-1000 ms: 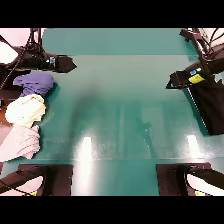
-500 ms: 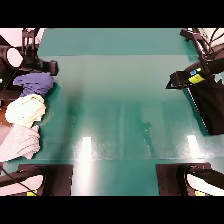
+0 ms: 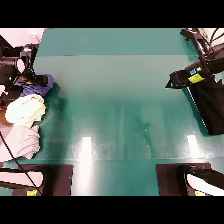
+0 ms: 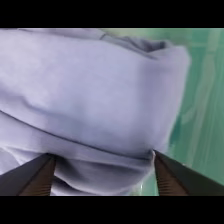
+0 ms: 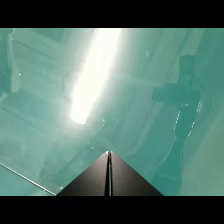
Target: Fold the shirts.
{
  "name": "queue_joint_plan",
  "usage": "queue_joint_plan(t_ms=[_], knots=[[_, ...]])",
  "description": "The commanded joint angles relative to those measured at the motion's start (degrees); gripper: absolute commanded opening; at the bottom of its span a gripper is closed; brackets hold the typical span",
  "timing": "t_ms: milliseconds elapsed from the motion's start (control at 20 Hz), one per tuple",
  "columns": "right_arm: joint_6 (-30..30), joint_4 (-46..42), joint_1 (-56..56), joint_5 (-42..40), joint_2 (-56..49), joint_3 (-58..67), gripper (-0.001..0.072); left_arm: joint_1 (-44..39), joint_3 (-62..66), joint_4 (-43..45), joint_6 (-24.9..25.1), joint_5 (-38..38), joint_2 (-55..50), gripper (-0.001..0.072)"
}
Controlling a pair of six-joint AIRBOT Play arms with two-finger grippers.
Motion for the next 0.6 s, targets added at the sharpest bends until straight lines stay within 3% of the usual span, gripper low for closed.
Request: queue_joint_plan(t_ms=[0, 50, 100, 300, 450, 550], knots=[[0.0, 0.0, 0.0, -0.3, 0.0, 0.0, 0.0018, 0.6, 0.0, 0.5, -0.1, 0.4, -1.2, 0.0404], [0.0, 0.0, 0.0, -0.3, 0.0, 0.0, 0.0018, 0.6, 0.0, 0.4, -0.1, 0.2, -1.2, 0.0132], [0.0, 0.0, 0.0, -0.3, 0.0, 0.0, 0.0018, 0.6, 0.0, 0.4, -0.1, -0.2, -1.1, 0.0027], [0.0, 0.0, 0.0, -0.4, 0.1, 0.4, 0.0018, 0.4, 2.3, -2.7, 2.0, -2.6, 3.2, 0.0025], [0.0, 0.5, 0.0, -0.9, 0.1, 5.2, 0.0018, -2.6, 9.3, -7.4, 10.8, -3.3, 12.0, 0.0025], [0.0, 0.5, 0.0, -2.1, 0.2, 10.0, 0.0018, -5.1, 14.9, -18.9, 19.5, -6.2, 18.0, 0.0025]])
